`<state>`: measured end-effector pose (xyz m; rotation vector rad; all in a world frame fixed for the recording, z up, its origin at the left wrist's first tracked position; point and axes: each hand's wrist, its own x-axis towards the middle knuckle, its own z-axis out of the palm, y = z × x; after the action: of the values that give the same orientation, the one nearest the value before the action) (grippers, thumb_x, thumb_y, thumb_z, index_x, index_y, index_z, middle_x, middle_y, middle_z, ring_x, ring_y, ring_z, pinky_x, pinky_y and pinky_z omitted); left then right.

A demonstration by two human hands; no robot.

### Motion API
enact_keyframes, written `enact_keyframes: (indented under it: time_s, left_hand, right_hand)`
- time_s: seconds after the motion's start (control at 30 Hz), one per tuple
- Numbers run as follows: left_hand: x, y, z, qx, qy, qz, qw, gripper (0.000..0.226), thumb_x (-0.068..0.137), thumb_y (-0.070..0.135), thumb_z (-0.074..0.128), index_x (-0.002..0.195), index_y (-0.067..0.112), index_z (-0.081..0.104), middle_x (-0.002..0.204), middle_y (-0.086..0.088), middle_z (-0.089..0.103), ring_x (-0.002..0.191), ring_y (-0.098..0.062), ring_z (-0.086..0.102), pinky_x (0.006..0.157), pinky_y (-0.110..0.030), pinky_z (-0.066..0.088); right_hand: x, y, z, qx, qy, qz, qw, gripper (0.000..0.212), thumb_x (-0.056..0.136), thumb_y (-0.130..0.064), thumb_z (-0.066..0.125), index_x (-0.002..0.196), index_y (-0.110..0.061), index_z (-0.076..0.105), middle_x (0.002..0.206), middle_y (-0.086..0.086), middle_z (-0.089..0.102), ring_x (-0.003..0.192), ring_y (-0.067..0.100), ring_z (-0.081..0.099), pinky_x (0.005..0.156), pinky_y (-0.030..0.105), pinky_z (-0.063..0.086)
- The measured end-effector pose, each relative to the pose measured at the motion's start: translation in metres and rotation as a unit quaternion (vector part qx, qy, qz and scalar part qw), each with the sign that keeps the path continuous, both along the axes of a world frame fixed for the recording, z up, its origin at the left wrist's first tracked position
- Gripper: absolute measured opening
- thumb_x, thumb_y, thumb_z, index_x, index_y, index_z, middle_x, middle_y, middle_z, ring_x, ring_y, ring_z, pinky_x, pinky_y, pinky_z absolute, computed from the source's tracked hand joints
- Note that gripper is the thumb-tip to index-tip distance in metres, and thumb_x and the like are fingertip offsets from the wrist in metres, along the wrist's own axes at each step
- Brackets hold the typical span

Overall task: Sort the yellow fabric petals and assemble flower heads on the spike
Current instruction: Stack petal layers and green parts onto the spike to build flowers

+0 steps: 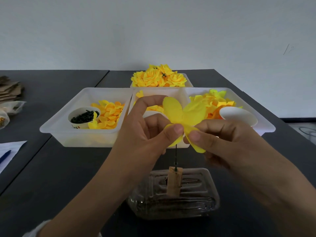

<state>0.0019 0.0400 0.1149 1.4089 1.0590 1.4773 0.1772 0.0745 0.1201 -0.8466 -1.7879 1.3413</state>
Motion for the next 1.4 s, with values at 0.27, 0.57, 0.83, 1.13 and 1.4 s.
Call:
enact_keyframes:
  time_s: [0.27, 0.57, 0.83, 1.13, 1.4]
  left_hand:
    - [0.000, -0.002, 0.004, -0.019, -0.029, -0.040, 0.999, 0.054, 0.071, 0.024, 0.070, 0.122, 0.025, 0.054, 0.066, -0.004, 0.056, 0.053, -0.012, 0.049, 0.052, -0.020, 0.043]
    - [-0.002, -0.005, 0.008, 0.013, 0.001, -0.059, 0.998, 0.053, 0.073, 0.017, 0.070, 0.122, 0.020, 0.050, 0.065, -0.007, 0.059, 0.061, -0.008, 0.060, 0.055, -0.012, 0.045]
    - [-0.001, -0.003, 0.011, 0.008, 0.036, -0.050, 0.998, 0.057, 0.070, 0.023, 0.072, 0.122, 0.022, 0.050, 0.062, -0.001, 0.057, 0.052, -0.002, 0.051, 0.052, -0.011, 0.041]
    - [-0.005, 0.001, 0.008, -0.002, 0.013, -0.062, 0.998, 0.054, 0.076, 0.017, 0.076, 0.123, 0.019, 0.050, 0.061, 0.001, 0.054, 0.054, -0.005, 0.051, 0.053, -0.013, 0.042]
    - [-0.009, 0.002, 0.009, 0.010, 0.008, -0.021, 1.000, 0.058, 0.069, 0.023, 0.070, 0.123, 0.018, 0.050, 0.060, 0.003, 0.054, 0.052, -0.003, 0.050, 0.053, -0.015, 0.043]
  right_hand:
    - [0.007, -0.002, -0.005, -0.082, 0.135, 0.087, 0.984, 0.042, 0.071, -0.049, 0.074, 0.074, -0.009, 0.064, 0.070, 0.007, 0.045, 0.060, 0.015, 0.042, 0.053, 0.022, 0.040]
    - [0.003, 0.029, -0.003, -0.058, 0.060, 0.057, 0.995, 0.076, 0.073, -0.075, 0.059, 0.090, -0.001, 0.058, 0.068, 0.019, 0.050, 0.056, 0.021, 0.043, 0.044, 0.027, 0.034]
    - [0.003, 0.028, 0.021, 0.021, -0.038, 0.029, 0.999, 0.082, 0.061, -0.084, 0.055, 0.072, -0.003, 0.062, 0.060, 0.016, 0.043, 0.050, 0.017, 0.038, 0.043, 0.023, 0.033]
    - [0.002, 0.030, 0.021, -0.180, 0.117, 0.158, 0.964, 0.026, 0.068, -0.036, 0.077, 0.079, -0.014, 0.070, 0.067, -0.001, 0.058, 0.057, 0.011, 0.050, 0.052, 0.021, 0.041]
    - [0.000, 0.020, 0.000, -0.128, 0.030, 0.106, 0.986, 0.063, 0.060, -0.075, 0.068, 0.080, -0.016, 0.063, 0.067, 0.004, 0.042, 0.053, 0.011, 0.038, 0.045, 0.021, 0.033]
